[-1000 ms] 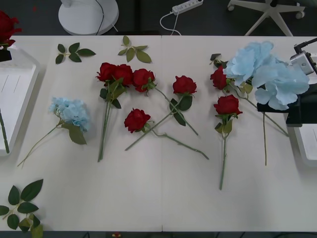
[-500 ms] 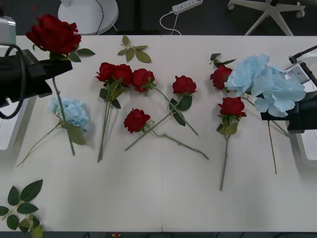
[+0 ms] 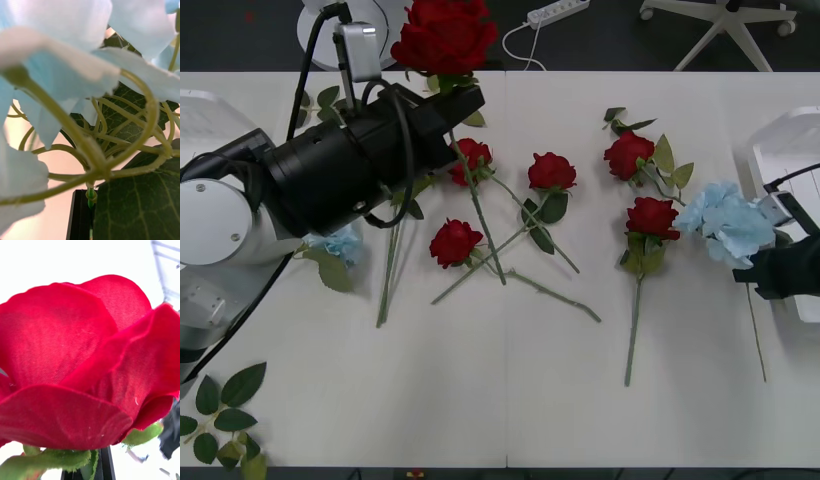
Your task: Place the red flowers into the right box and the blue flowers into the left box. If a person shows an open palm, hand one flower to the person first, then continue sorting.
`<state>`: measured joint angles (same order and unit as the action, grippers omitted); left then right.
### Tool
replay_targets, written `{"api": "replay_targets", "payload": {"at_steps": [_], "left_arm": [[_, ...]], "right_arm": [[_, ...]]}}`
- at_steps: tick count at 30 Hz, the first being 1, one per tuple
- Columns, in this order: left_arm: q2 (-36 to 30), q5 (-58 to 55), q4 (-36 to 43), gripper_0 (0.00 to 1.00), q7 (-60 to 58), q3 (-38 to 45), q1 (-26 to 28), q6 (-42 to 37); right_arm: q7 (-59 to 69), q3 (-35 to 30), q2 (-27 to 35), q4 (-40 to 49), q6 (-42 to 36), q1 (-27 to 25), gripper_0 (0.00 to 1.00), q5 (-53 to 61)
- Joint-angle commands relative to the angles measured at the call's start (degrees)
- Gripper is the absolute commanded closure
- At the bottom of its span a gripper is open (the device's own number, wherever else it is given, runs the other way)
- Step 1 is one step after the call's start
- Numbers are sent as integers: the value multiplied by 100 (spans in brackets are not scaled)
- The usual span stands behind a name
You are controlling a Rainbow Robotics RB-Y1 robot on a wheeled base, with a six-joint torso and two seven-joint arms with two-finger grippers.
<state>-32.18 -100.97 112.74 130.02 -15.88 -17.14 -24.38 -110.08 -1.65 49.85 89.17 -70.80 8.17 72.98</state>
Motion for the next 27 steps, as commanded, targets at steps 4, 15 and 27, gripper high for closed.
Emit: {"api": "replay_targets", "payload": {"at_steps": [4,15,27], "left_arm": [[881,349,-218,100,-99,-618,-818,689],[1390,306,-376,100,-90,-1199,-1143,1489],[1601,226,-420,100,-108,-1216,-1160,1489]], "right_arm": [[153,736,244,-287,690,-17,100,-74],[215,1123,244,-445,778,-25,87,41],[12,1123,719,-260,365,71,0,709]]}}
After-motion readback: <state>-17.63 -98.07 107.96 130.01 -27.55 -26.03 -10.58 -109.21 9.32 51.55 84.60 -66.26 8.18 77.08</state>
